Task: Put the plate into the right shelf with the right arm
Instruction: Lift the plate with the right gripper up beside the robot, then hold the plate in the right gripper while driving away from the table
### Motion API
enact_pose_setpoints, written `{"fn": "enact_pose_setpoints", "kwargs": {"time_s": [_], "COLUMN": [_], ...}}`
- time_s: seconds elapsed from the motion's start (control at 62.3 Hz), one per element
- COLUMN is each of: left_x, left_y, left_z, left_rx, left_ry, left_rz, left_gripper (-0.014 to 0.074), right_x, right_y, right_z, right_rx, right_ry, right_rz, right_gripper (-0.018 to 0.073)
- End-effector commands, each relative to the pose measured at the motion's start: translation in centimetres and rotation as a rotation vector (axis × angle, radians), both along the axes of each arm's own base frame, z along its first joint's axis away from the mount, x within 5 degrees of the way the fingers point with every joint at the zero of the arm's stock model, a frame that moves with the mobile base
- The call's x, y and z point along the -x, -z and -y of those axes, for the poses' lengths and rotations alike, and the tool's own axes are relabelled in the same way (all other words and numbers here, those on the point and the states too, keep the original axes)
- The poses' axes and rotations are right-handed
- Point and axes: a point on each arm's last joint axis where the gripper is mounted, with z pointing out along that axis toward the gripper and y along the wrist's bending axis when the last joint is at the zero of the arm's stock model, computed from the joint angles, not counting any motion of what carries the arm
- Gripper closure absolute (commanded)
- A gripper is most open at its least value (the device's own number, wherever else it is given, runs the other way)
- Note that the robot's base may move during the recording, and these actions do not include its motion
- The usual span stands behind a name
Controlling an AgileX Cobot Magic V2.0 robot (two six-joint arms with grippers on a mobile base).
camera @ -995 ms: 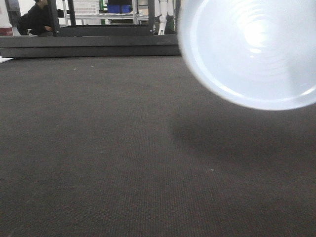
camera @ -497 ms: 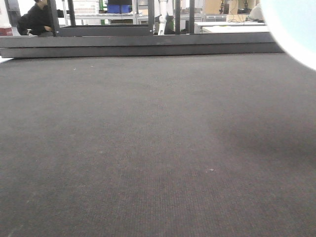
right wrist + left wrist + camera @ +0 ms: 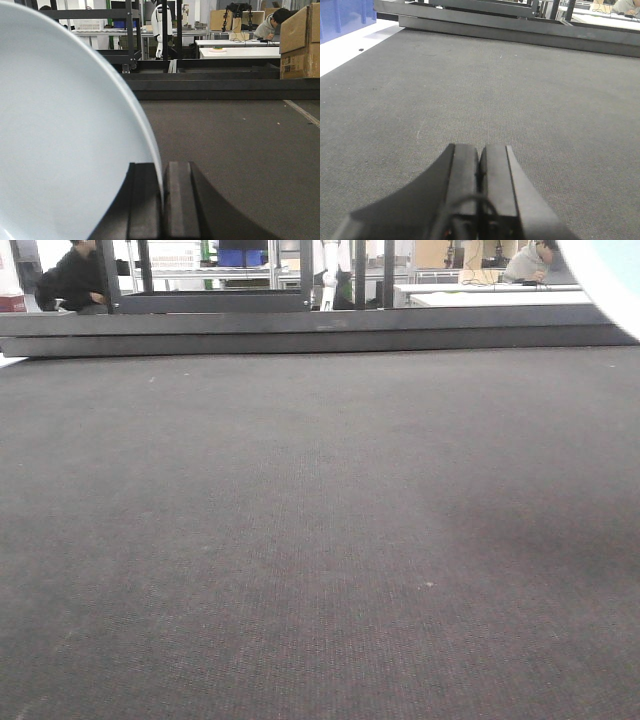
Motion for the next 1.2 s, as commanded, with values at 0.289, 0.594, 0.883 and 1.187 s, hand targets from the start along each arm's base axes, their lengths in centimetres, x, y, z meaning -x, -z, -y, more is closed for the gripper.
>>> {"fn": "enact_pose_setpoints", "kwargs": {"time_s": [0.289,0.594,0.883,1.187], "left_x": [0.08,0.08,0.08,0.08], "left_y": [-0.52,-0.52,-0.52,-0.52], "left_z": [-0.10,-0.10,-0.10,-0.10], "left_rx": [0.018,0.018,0.018,0.018], "left_ry": [-0.009,-0.009,-0.009,-0.009], "left_rz": [0.089,0.089,0.089,0.089], "left_gripper": [0.0724,0.0724,0.0724,0.0724], "right_x": [0.16,0.16,0.16,0.16], "right_y": [-1.65,-1.65,-1.65,-1.65], "right_z": [0.17,0.17,0.17,0.17], "right_rx": [-0.012,-0.012,-0.012,-0.012], "right_ry": [0.020,0.020,0.020,0.020], "right_rz": [0.106,0.106,0.106,0.106], "right_gripper": [0.0505,0.0505,0.0505,0.0505]}}
